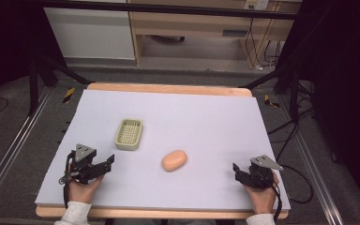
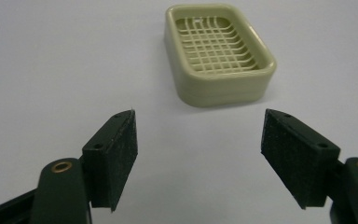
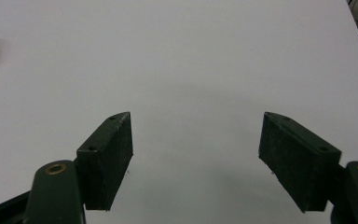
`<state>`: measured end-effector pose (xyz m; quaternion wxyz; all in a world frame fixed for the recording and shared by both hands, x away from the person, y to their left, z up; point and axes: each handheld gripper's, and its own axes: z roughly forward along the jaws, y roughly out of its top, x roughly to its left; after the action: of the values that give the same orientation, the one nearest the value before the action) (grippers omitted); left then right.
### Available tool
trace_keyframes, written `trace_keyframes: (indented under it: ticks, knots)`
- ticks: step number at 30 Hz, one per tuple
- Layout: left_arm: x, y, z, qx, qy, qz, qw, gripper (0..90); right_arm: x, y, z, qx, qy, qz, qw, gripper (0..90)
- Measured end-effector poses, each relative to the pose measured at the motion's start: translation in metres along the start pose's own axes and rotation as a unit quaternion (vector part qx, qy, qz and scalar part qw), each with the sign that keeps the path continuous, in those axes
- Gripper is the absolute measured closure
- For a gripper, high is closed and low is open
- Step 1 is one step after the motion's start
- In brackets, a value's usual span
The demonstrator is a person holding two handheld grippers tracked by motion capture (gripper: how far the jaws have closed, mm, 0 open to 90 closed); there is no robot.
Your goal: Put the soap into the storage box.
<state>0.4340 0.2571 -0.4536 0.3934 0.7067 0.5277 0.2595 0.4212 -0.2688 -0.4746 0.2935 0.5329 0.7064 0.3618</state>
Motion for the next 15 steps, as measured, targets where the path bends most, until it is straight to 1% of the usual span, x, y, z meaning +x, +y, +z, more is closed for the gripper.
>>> trace_keyframes:
  ticks: [1, 2, 3, 4, 5, 7, 8, 9, 11, 15]
  knots:
    - [-0.003, 0.001, 0.000, -0.003, -0.003, 0.001, 1.0000, 25.8, 0.000, 0.000, 0.000, 0.001, 0.001, -0.002, 1.0000, 25.4]
    - [-0.006, 0.001, -0.001, -0.004, -0.004, 0.008, 1.0000, 25.9, 0.001, -0.001, 0.001, 0.005, 0.002, -0.001, 1.0000, 25.1]
    - [-0.006, 0.001, -0.001, -0.004, -0.004, 0.008, 1.0000, 26.0, 0.001, -0.001, 0.001, 0.007, 0.003, -0.001, 1.0000, 24.9]
    - [-0.012, 0.003, -0.002, -0.009, -0.005, 0.012, 0.9999, 26.2, 0.001, -0.001, 0.001, 0.008, 0.004, -0.002, 1.0000, 24.7]
    - [-0.014, 0.003, -0.002, -0.013, -0.006, 0.012, 0.9998, 26.2, 0.001, -0.001, 0.001, 0.008, 0.004, -0.001, 1.0000, 24.2]
    - [-0.015, 0.004, -0.002, -0.013, -0.008, 0.015, 0.9998, 26.1, 0.002, -0.001, 0.001, 0.009, 0.003, 0.001, 1.0000, 24.0]
    - [-0.020, 0.005, -0.001, -0.012, -0.013, 0.019, 0.9997, 26.1, 0.001, -0.001, 0.001, 0.009, 0.002, 0.003, 1.0000, 24.0]
    - [-0.020, 0.005, -0.001, -0.012, -0.013, 0.019, 0.9997, 26.1, 0.001, -0.001, 0.001, 0.009, 0.002, 0.003, 1.0000, 24.0]
    - [-0.026, 0.006, -0.001, -0.007, -0.021, 0.031, 0.9993, 26.0, 0.001, -0.001, 0.002, 0.013, 0.000, 0.004, 0.9999, 24.0]
    - [-0.034, 0.009, 0.000, -0.009, -0.032, 0.041, 0.9986, 24.8, 0.002, -0.001, 0.002, 0.014, 0.000, 0.006, 0.9999, 23.8]
